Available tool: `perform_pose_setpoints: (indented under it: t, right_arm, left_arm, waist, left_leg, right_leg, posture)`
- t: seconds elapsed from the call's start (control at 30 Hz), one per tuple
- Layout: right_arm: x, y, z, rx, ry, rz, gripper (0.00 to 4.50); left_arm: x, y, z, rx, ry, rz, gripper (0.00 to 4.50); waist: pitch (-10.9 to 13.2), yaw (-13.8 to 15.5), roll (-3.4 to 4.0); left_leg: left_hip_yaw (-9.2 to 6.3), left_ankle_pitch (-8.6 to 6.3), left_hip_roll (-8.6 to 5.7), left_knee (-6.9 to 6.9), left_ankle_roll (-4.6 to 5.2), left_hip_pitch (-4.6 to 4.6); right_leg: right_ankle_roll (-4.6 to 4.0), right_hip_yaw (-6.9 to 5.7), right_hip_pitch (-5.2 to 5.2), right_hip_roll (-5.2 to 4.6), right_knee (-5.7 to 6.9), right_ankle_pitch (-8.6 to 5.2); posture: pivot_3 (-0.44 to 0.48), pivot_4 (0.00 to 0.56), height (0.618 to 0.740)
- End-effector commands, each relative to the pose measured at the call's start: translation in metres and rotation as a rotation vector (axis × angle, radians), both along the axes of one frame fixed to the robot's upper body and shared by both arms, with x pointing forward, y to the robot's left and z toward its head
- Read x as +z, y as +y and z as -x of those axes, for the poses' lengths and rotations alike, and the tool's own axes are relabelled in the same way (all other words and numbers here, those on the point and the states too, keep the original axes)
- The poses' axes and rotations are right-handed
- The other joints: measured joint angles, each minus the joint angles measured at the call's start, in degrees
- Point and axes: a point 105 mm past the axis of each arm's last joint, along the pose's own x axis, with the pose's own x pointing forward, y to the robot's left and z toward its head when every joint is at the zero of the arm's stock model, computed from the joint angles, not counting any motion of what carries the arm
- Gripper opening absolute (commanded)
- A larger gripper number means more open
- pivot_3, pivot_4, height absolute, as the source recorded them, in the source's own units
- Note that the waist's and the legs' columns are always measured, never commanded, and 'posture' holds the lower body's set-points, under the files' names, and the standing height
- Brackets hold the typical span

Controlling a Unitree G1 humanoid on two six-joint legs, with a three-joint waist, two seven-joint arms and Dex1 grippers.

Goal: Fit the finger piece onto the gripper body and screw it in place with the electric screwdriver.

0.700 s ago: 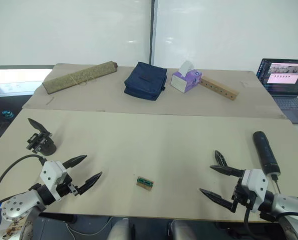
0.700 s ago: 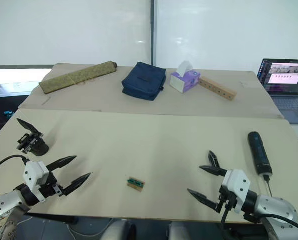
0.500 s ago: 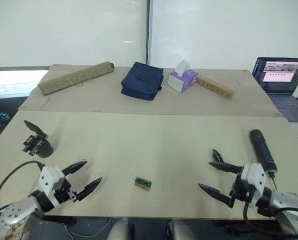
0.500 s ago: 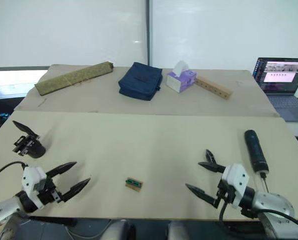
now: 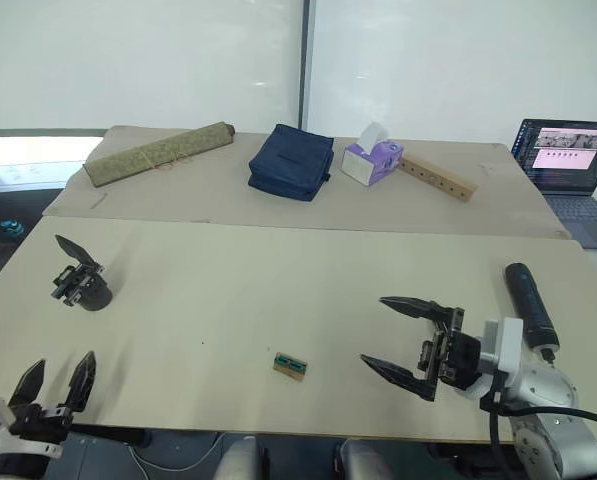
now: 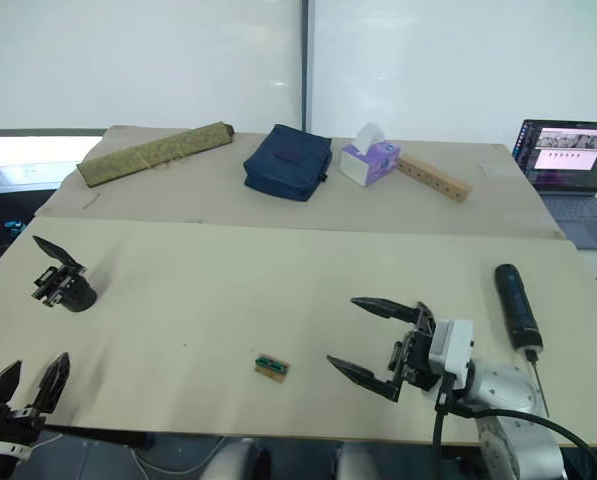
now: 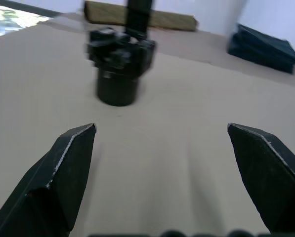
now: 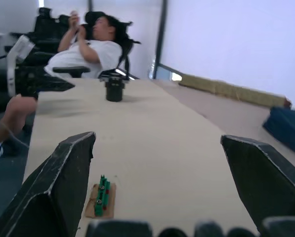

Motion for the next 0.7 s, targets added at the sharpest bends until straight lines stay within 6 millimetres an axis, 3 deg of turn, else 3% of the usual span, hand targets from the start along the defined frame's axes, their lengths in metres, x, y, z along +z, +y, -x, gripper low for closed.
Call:
perform_pose_setpoints:
  t: [0.03,0.13,0.3,0.7]
  right_arm:
    - [0.003,0.003,-0.002,-0.004,-0.047,-0.026,4.47]
    - [0.003,0.004,-0.004,-0.018,-0.023,-0.065,4.47]
    - [-0.006,0.0,-0.006,-0.031,0.01,-0.044,4.47]
    - [-0.011,-0.003,-0.004,-0.077,0.034,-0.035,4.47]
  left_arm:
    - [0.005,0.007,0.009,0.065,-0.002,-0.034,4.5]
    - [-0.001,0.012,0.009,0.088,0.037,-0.078,4.5]
    - [0.015,0.012,-0.031,0.065,0.024,-0.112,4.5]
    - [-0.001,0.025,-0.097,0.102,0.138,-0.176,4.5]
  waist:
    - [-0.01,-0.05,-0.02]
    - [-0.01,0.05,-0.02]
    - [0.0,0.6,0.0]
    - [-0.02,-0.36,0.03]
  left_leg:
    - [0.01,0.0,0.01,0.0,0.0,0.03]
    - [0.0,0.0,0.02,0.0,0.0,0.01]
    - [-0.09,0.0,0.0,0.0,-0.01,-0.02]
    - [-0.13,0.04,-0.03,-0.03,-0.05,0.1]
  right_leg:
    - [-0.04,0.0,0.0,0.02,0.0,-0.02]
    - [-0.1,-0.02,-0.03,0.07,0.04,-0.04]
    - [-0.09,-0.11,-0.04,0.09,0.09,-0.02]
    - [-0.06,-0.13,-0.04,0.13,0.28,0.07]
  posture:
    - [0.0,0.15,0.74]
    - [0.0,0.15,0.74]
    - [0.0,0.15,0.74]
    - [0.0,0.15,0.74]
